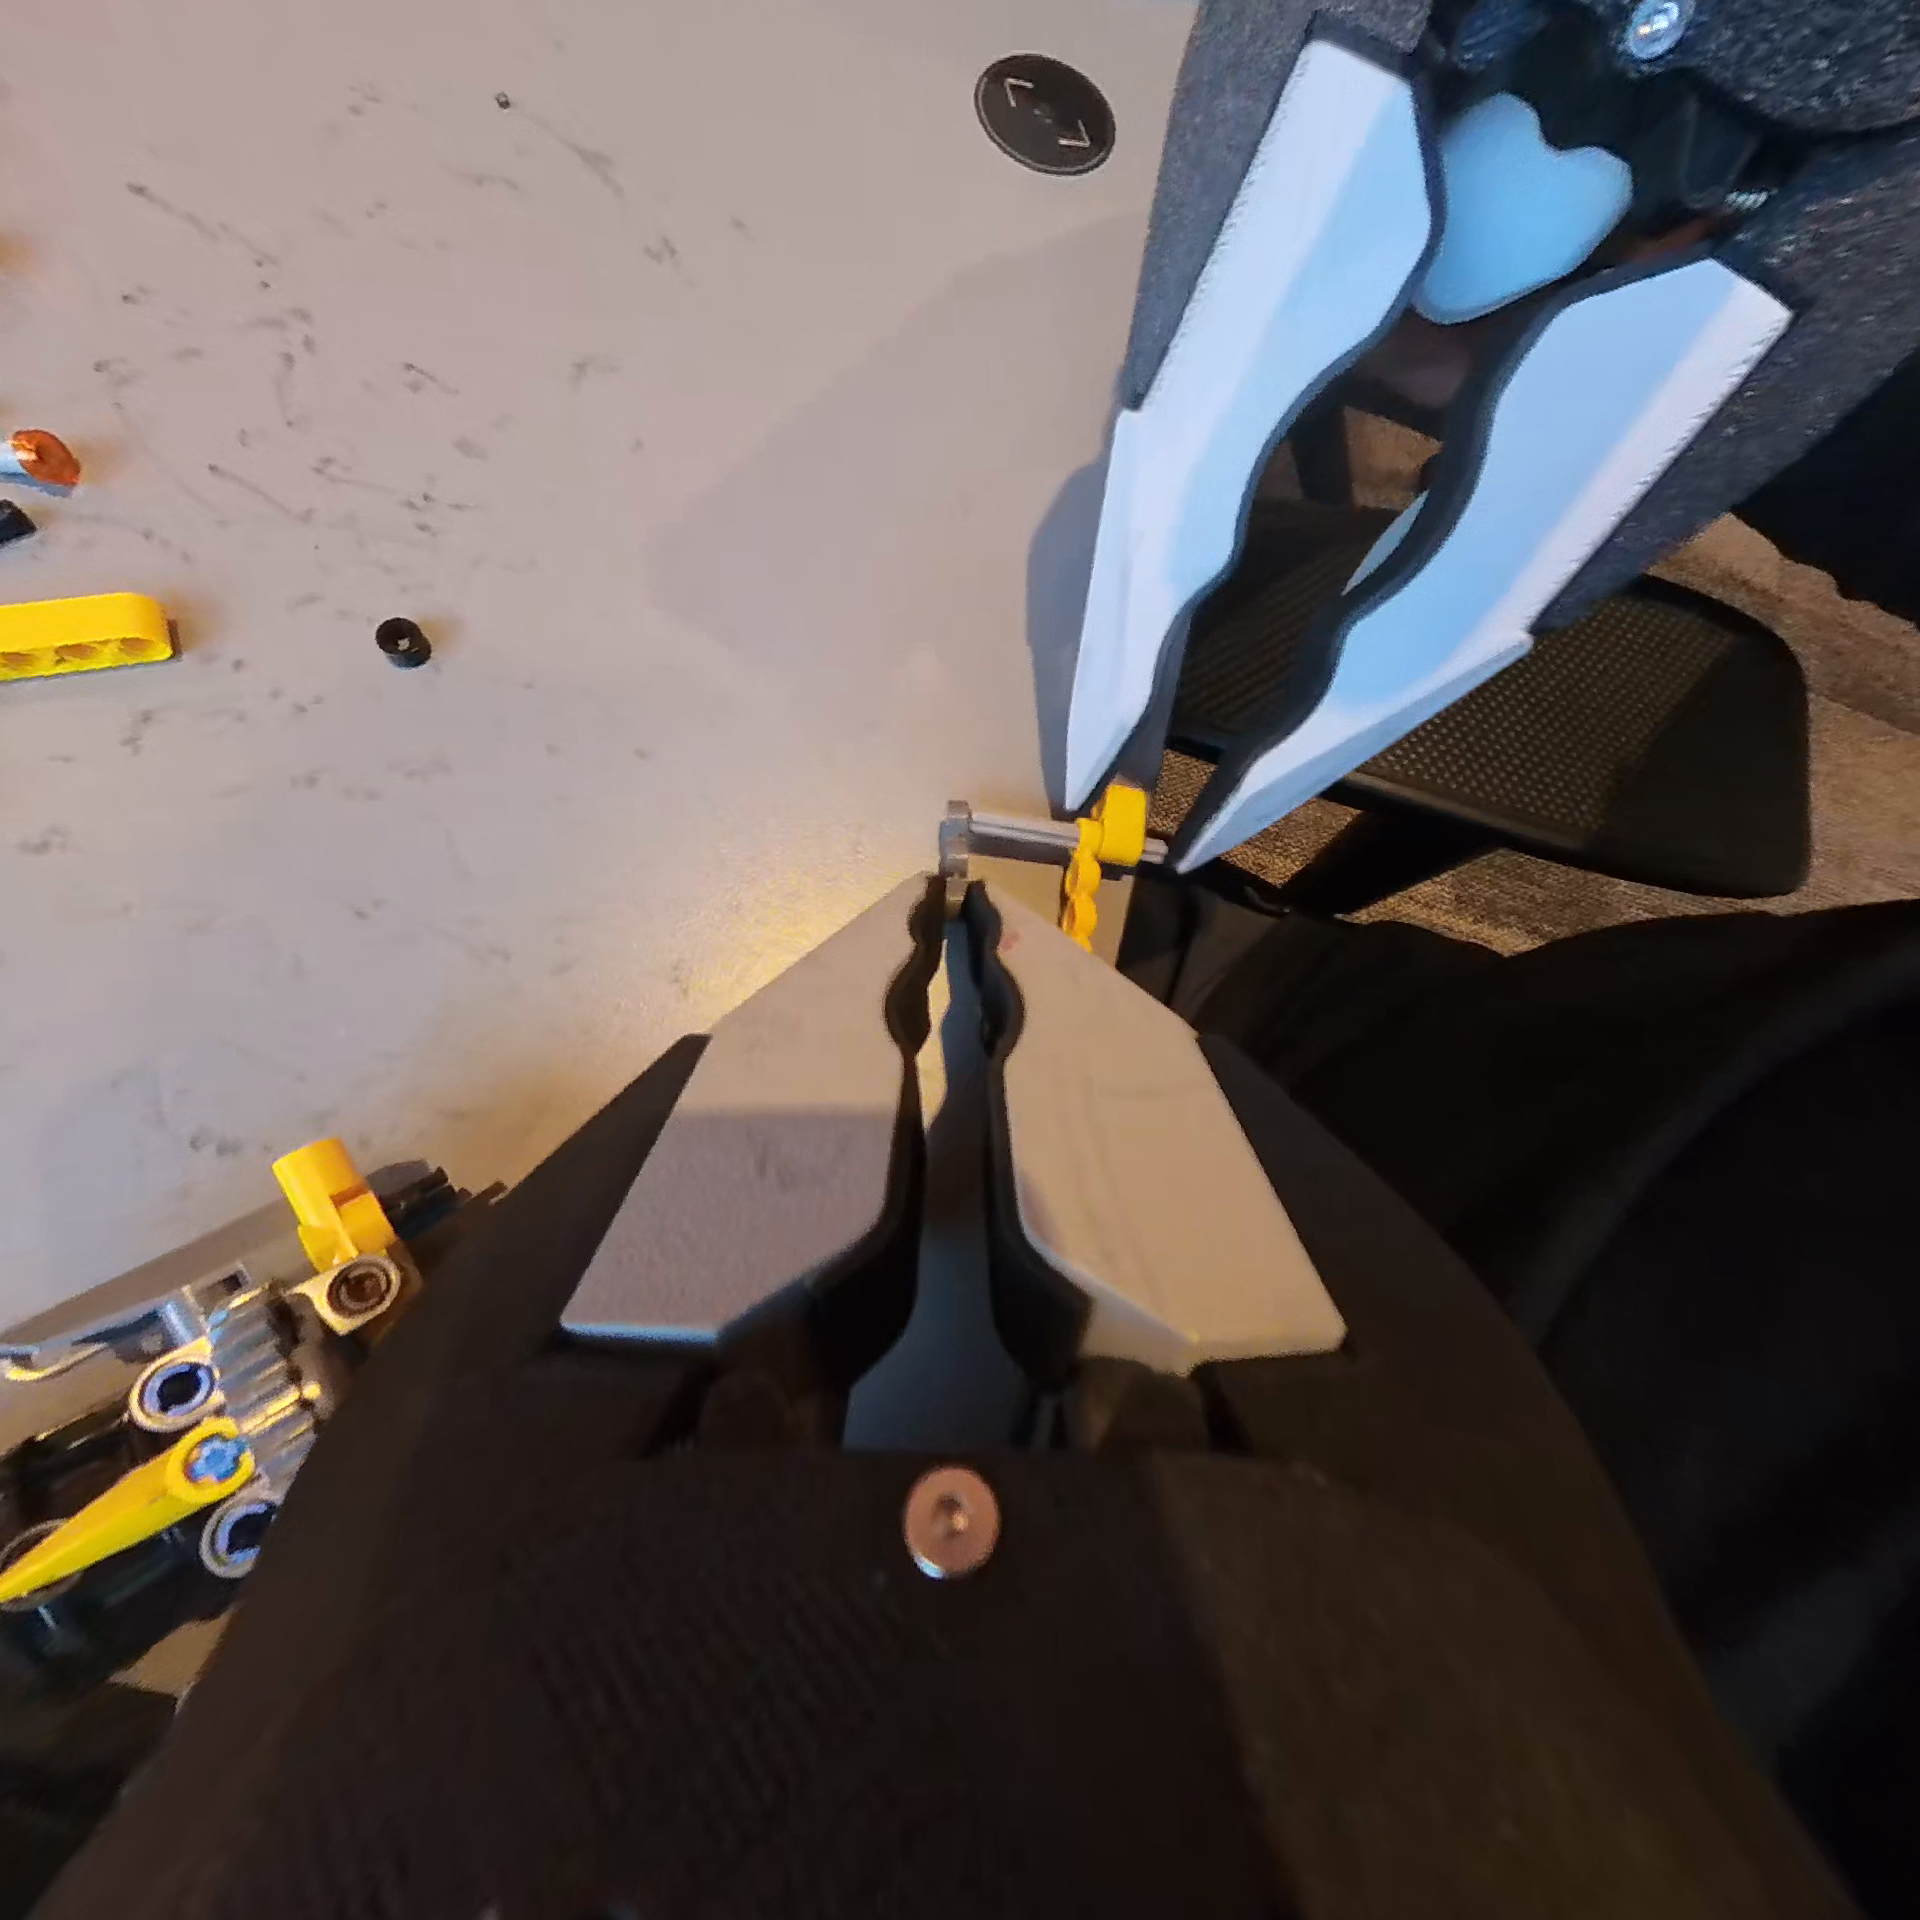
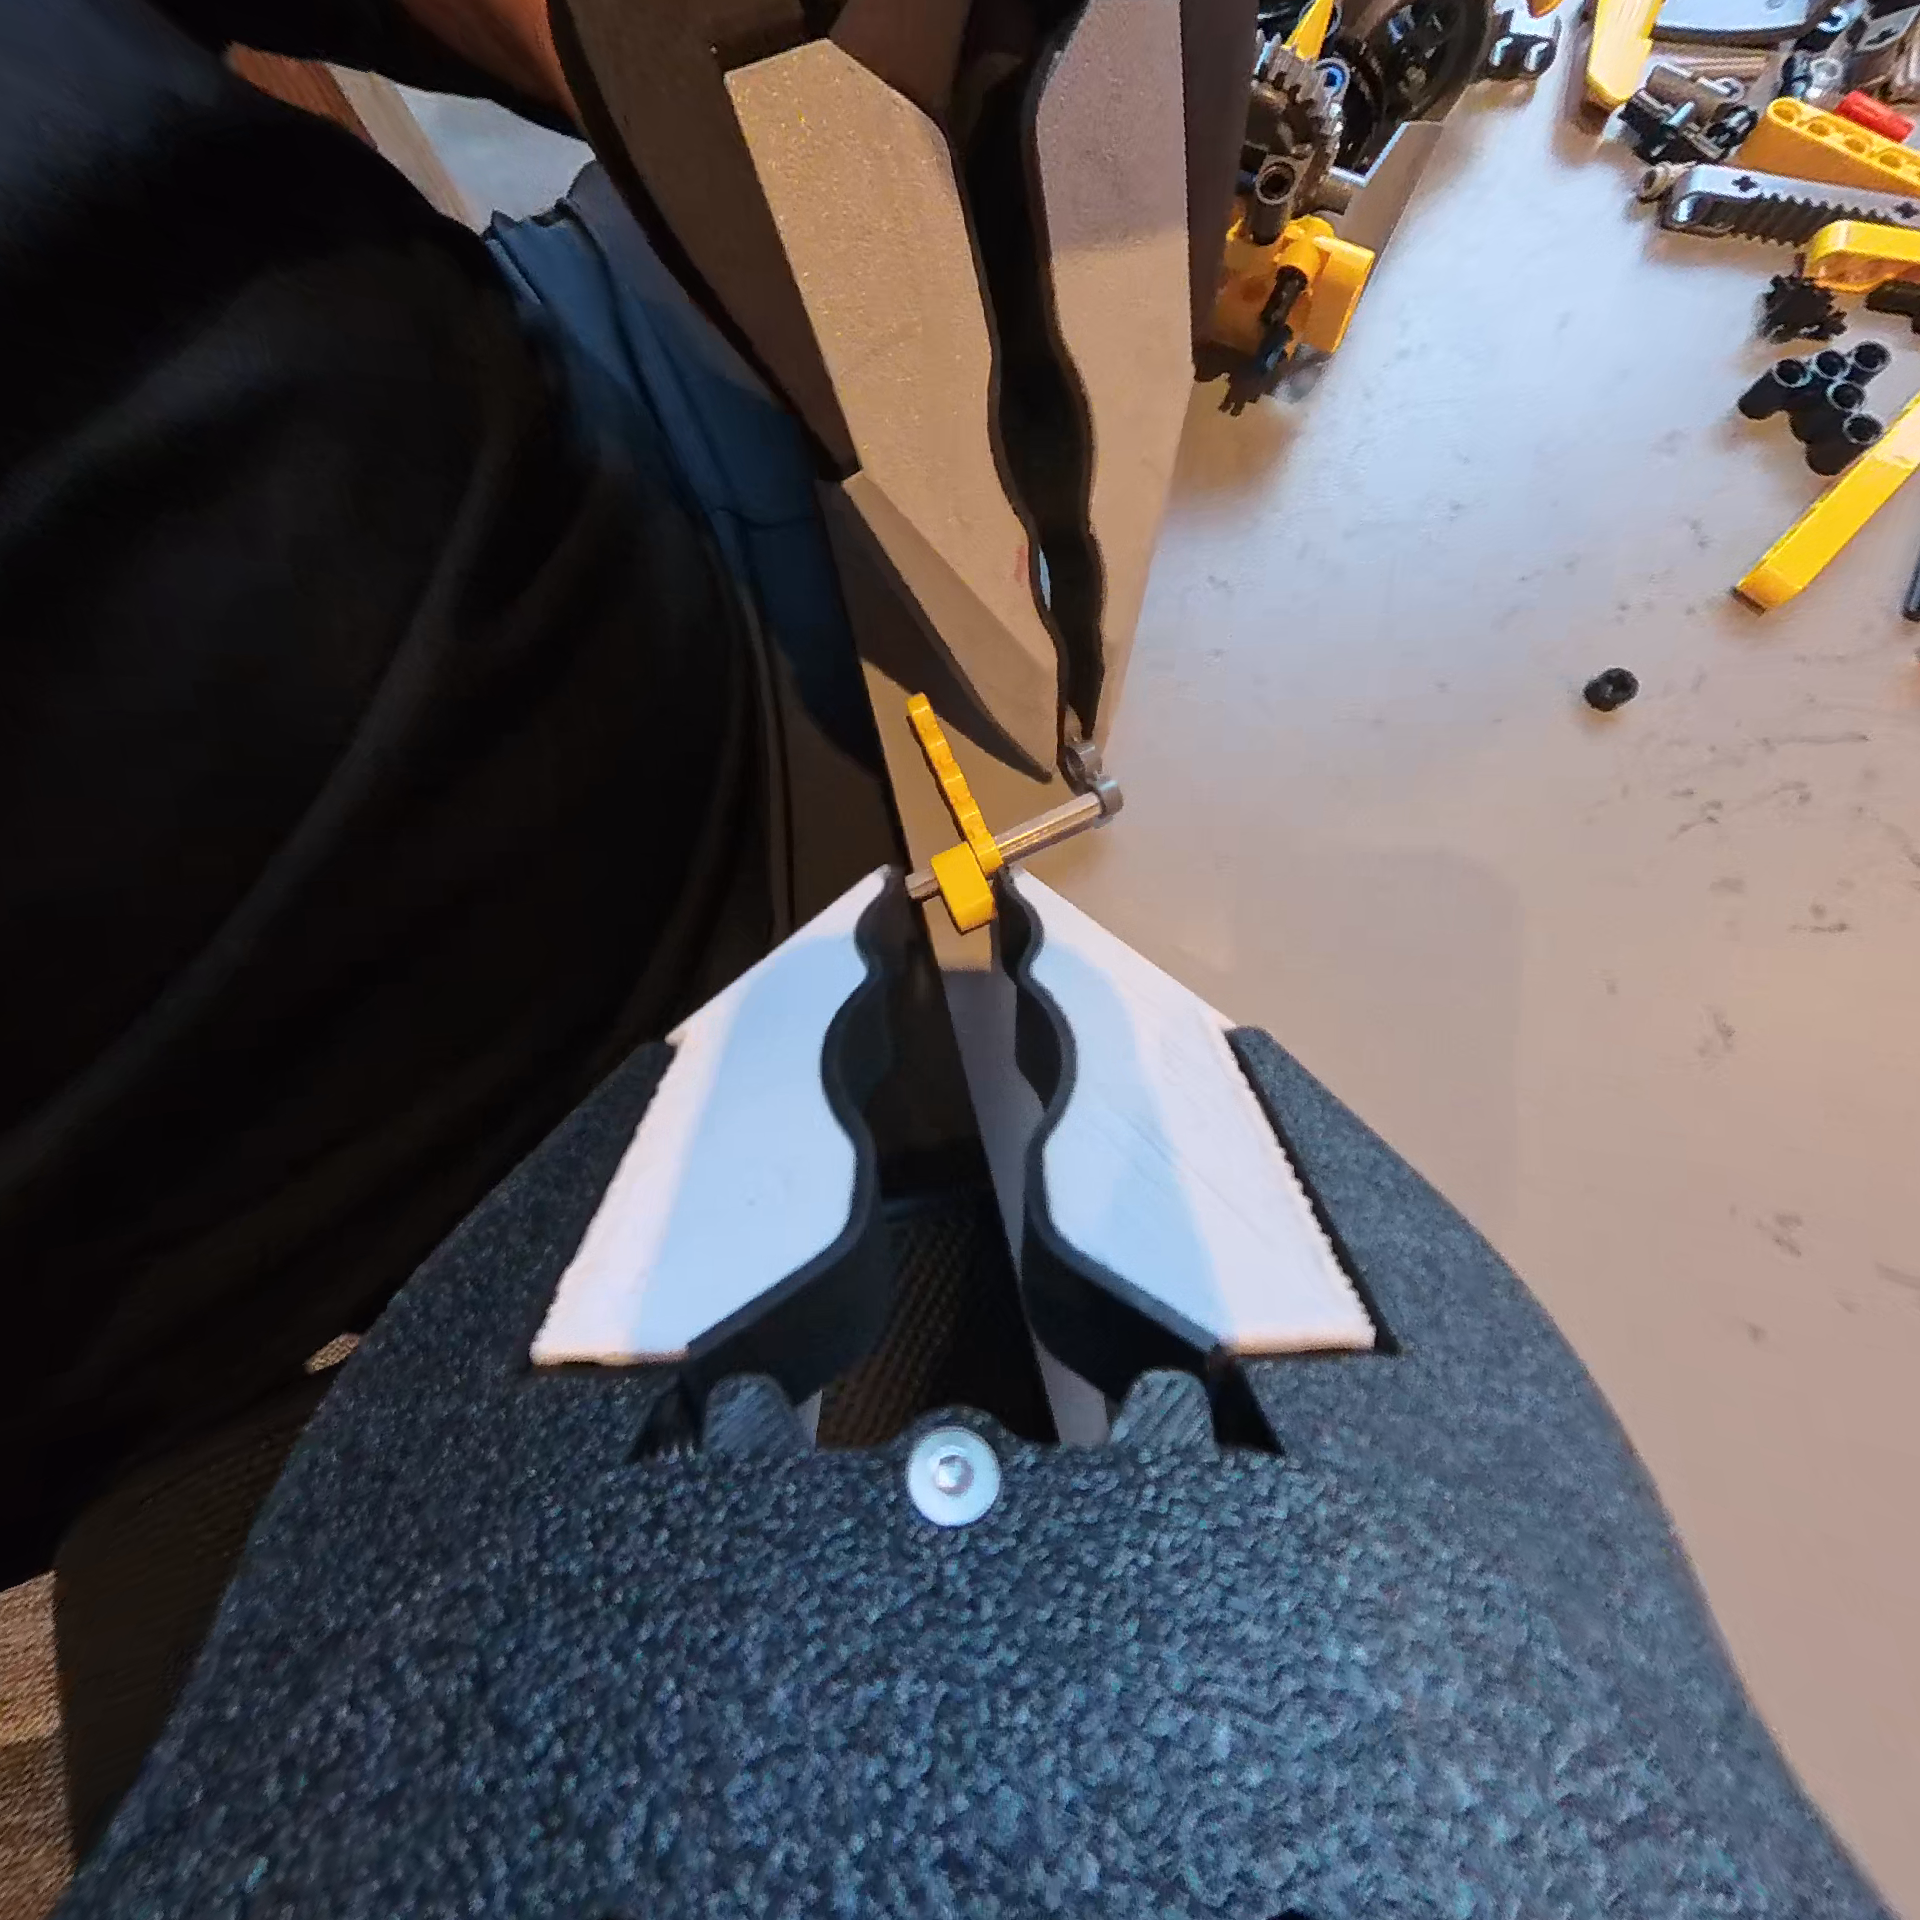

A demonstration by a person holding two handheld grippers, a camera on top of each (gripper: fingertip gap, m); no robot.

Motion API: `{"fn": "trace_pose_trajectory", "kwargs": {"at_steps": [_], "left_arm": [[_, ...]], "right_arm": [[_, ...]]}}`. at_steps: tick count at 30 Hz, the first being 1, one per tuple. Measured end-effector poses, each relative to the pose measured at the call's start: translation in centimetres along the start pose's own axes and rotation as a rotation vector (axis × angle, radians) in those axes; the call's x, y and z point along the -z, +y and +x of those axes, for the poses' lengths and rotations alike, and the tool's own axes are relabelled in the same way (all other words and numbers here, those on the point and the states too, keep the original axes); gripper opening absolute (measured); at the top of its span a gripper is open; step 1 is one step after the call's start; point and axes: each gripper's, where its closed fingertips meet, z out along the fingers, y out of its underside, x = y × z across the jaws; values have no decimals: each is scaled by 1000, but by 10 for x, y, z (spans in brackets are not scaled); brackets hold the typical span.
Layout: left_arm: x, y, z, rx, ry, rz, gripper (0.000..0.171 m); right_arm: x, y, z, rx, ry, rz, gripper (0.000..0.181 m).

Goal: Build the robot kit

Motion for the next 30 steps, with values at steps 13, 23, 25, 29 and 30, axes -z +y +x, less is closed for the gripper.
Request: {"fn": "trace_pose_trajectory", "kwargs": {"at_steps": [13,23,25,29,30], "left_arm": [[2,1,3,-131,-38,-29,1],[7,-2,1,-35,-17,-30,1],[8,-2,2,40,35,-15,1],[9,1,0,86,60,-14,1],[9,2,0,88,59,-20,1]], "right_arm": [[0,1,-5,-20,-47,-24,17],[2,1,-5,1,-30,-97,17],[2,0,-5,0,-30,-93,17],[3,-1,-5,5,-31,-94,17],[2,-1,-5,4,-34,-96,17]]}}
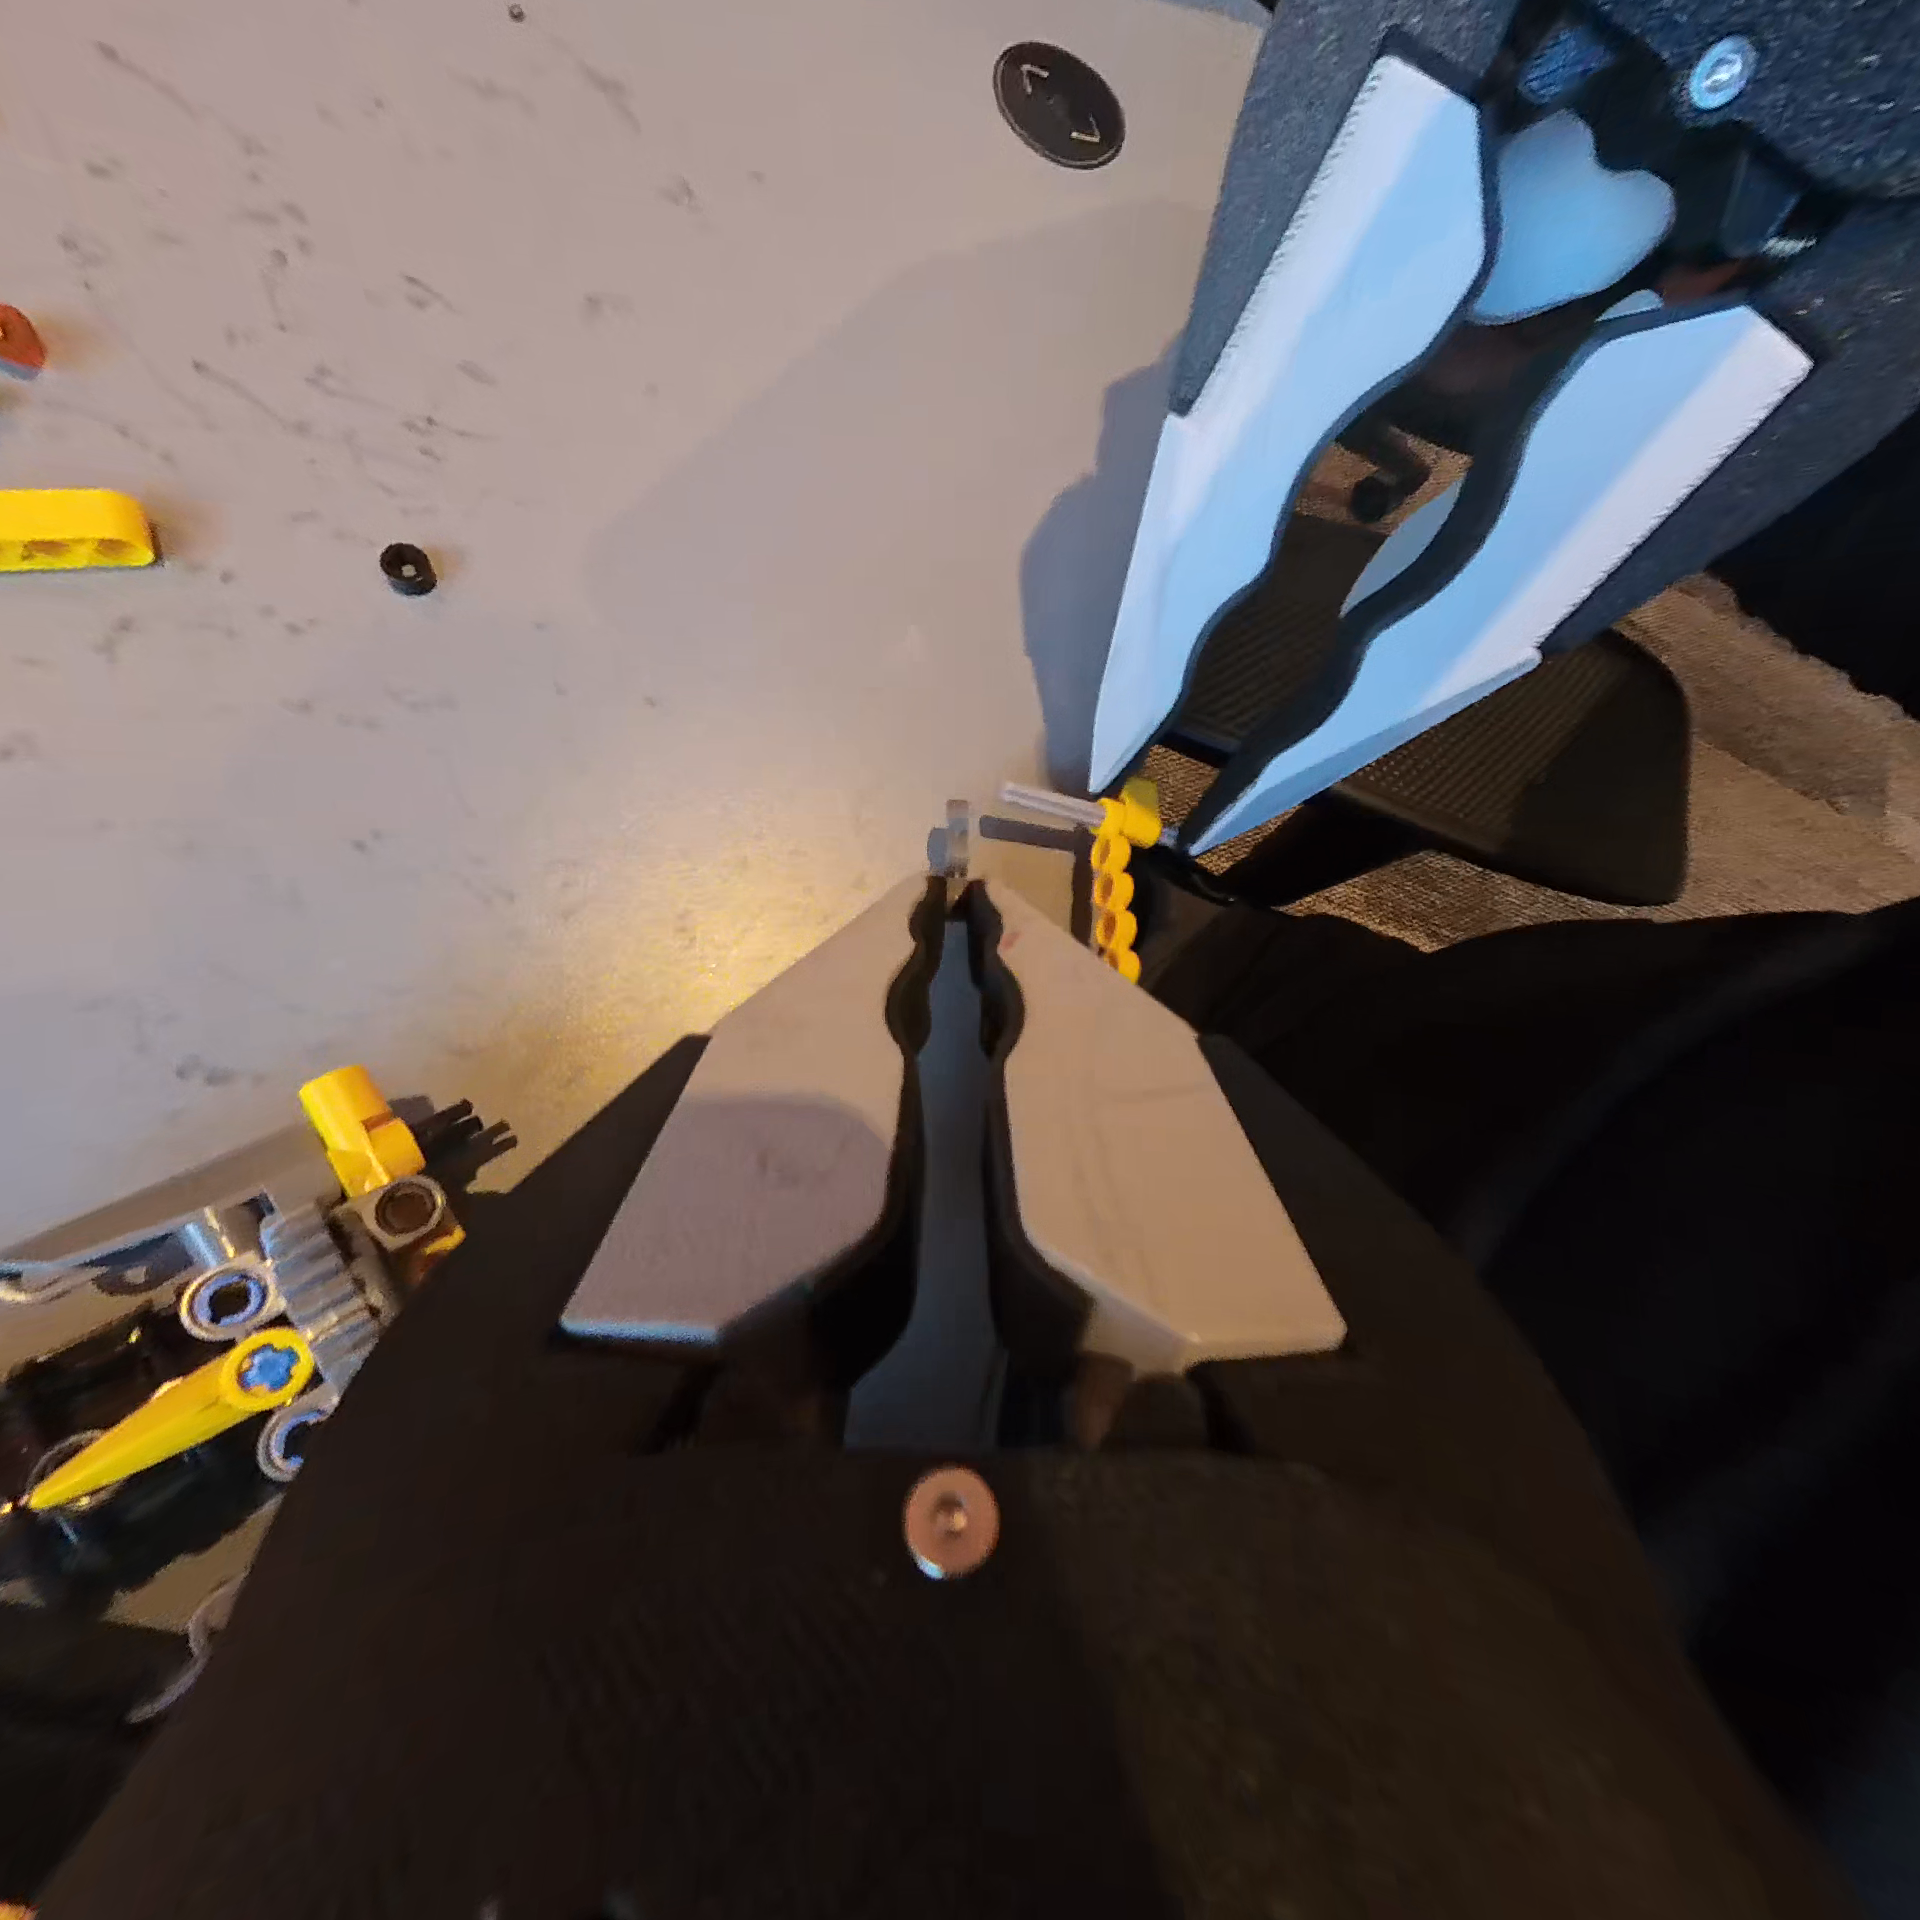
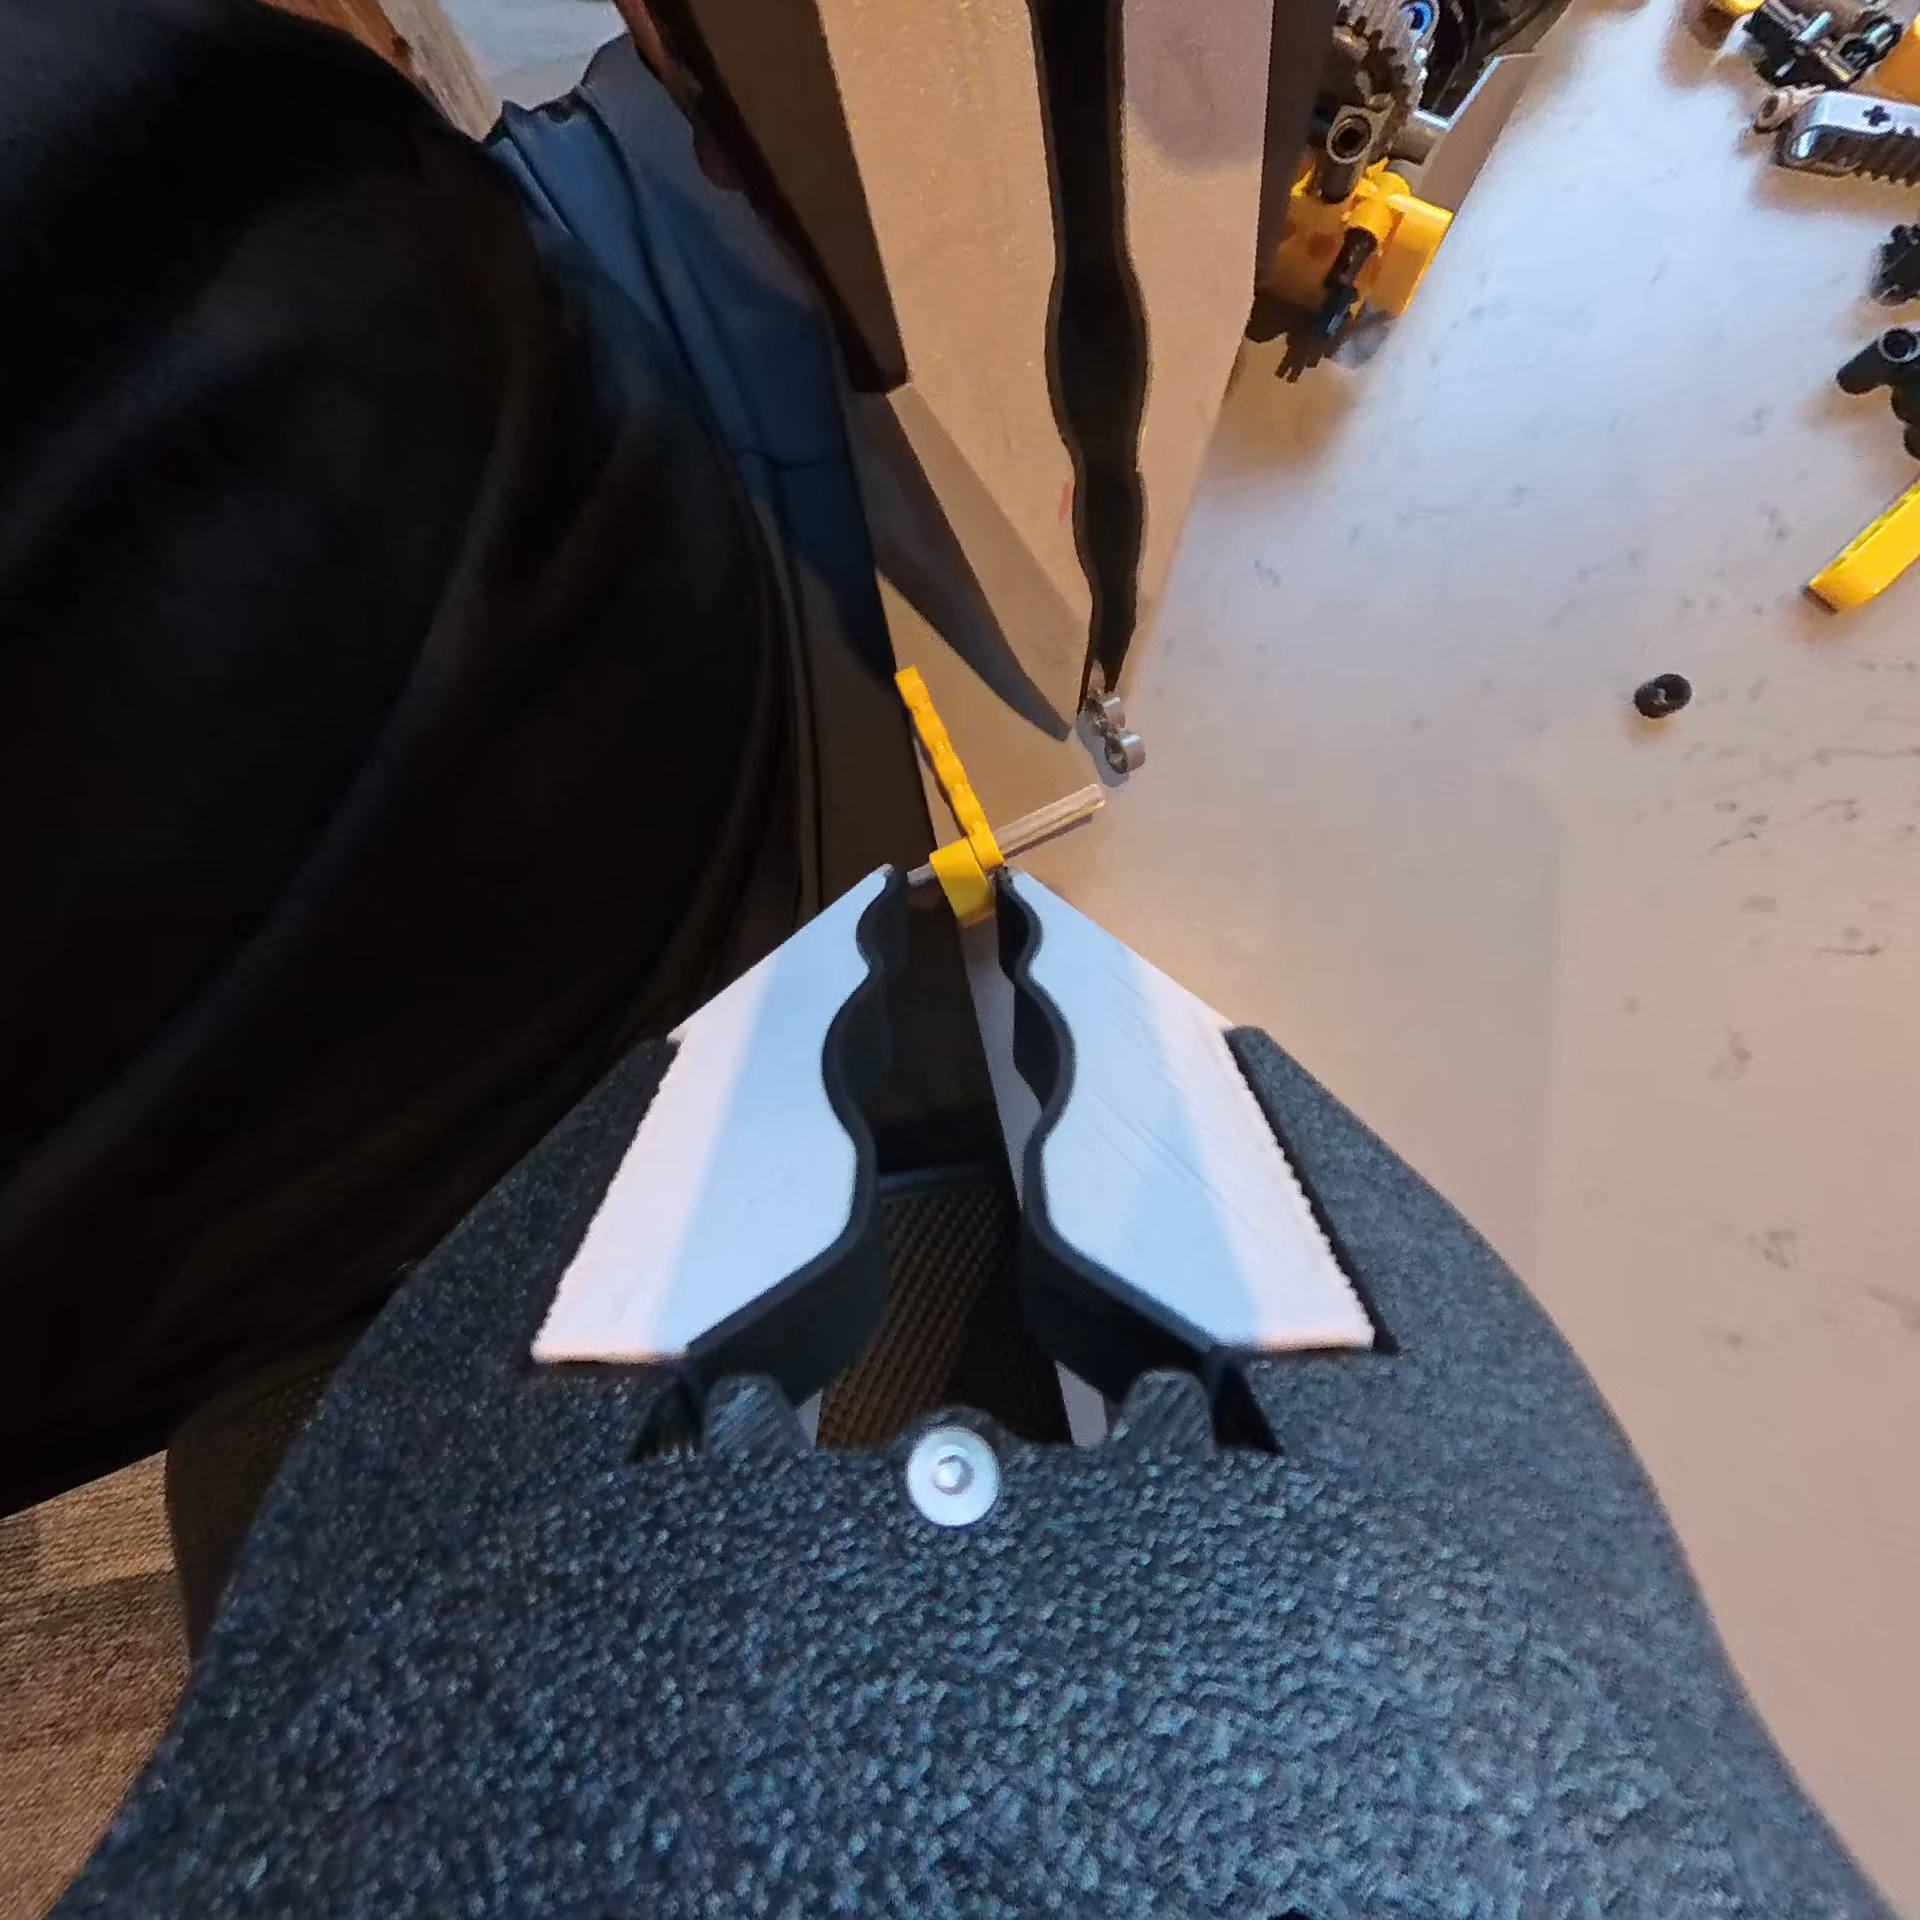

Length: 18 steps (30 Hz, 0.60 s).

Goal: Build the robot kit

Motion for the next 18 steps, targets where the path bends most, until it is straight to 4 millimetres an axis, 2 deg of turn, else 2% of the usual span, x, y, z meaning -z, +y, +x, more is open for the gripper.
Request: {"fn": "trace_pose_trajectory", "kwargs": {"at_steps": [11,18], "left_arm": [[-3,2,2,1,30,-4,1],[-4,3,1,-114,-33,29,1]], "right_arm": [[-2,-3,-2,-14,-43,23,17],[-4,-3,-3,-68,-98,45,17]]}}
